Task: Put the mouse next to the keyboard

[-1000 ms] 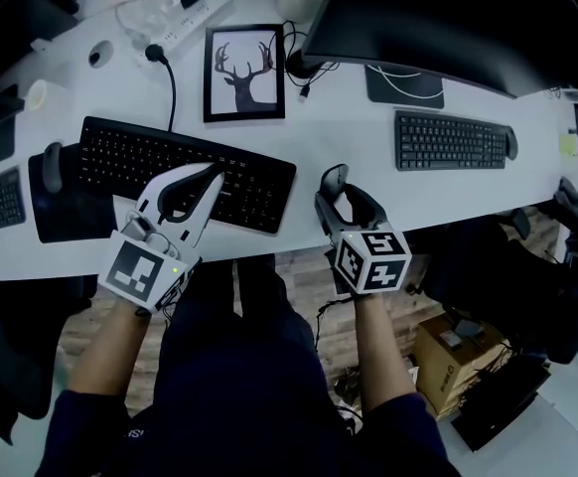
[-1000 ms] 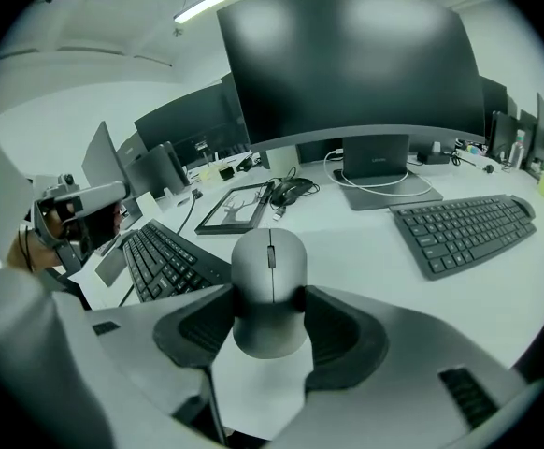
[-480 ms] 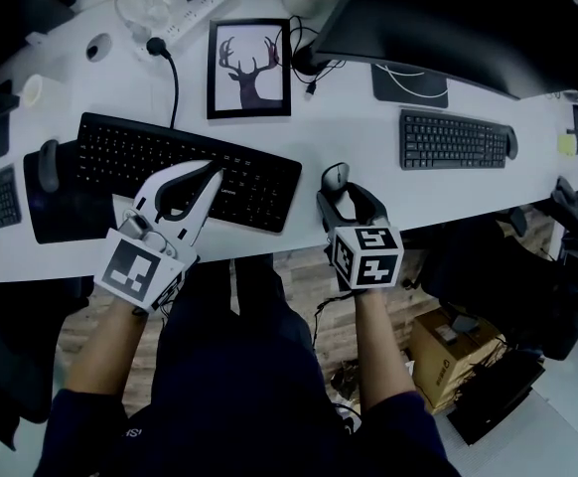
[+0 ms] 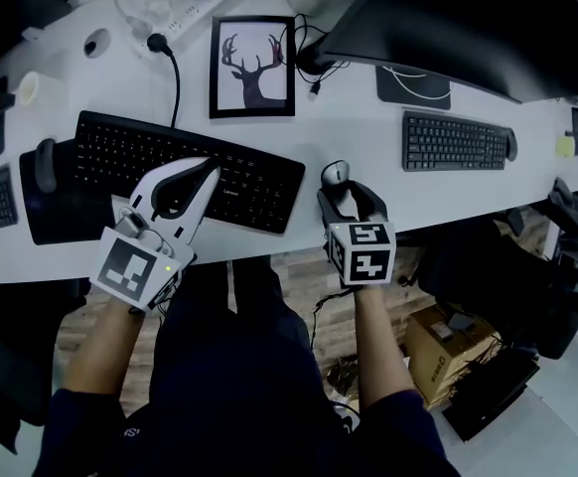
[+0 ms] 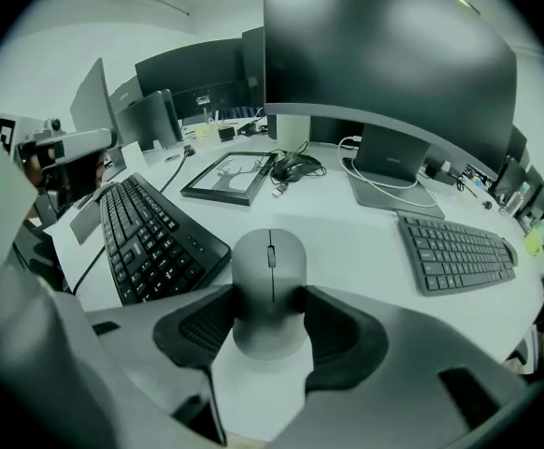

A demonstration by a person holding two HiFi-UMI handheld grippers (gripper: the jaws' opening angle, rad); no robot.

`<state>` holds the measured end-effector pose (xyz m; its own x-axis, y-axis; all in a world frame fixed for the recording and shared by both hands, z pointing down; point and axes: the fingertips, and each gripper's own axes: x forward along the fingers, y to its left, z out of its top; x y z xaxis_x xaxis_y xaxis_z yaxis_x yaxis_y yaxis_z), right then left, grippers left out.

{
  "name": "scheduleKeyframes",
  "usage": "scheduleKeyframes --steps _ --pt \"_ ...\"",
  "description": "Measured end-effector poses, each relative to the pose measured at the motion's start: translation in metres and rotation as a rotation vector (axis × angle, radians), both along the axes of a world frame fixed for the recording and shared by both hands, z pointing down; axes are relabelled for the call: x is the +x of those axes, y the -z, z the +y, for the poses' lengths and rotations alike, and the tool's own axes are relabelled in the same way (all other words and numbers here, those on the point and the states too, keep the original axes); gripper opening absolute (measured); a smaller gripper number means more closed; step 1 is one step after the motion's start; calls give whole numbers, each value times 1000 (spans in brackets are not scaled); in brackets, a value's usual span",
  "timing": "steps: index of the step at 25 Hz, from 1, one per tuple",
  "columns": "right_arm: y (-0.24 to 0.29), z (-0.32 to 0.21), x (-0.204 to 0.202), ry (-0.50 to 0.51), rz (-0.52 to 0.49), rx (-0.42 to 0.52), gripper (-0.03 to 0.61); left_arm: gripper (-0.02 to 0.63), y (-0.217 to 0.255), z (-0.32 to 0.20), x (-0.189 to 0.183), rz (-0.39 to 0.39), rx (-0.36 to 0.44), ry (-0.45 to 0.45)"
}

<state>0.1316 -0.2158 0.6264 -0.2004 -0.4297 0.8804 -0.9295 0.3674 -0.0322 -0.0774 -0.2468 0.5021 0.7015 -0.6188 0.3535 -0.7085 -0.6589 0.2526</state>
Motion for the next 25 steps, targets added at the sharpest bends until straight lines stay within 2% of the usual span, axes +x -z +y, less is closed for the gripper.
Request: scheduleKeyframes --steps 13,25 --pt "-6 -4 -5 83 132 -14 238 40 -3 -6 -8 9 -16 11" --pt "-10 -8 -6 111 196 -7 236 40 -5 -6 -14 3 -16 6"
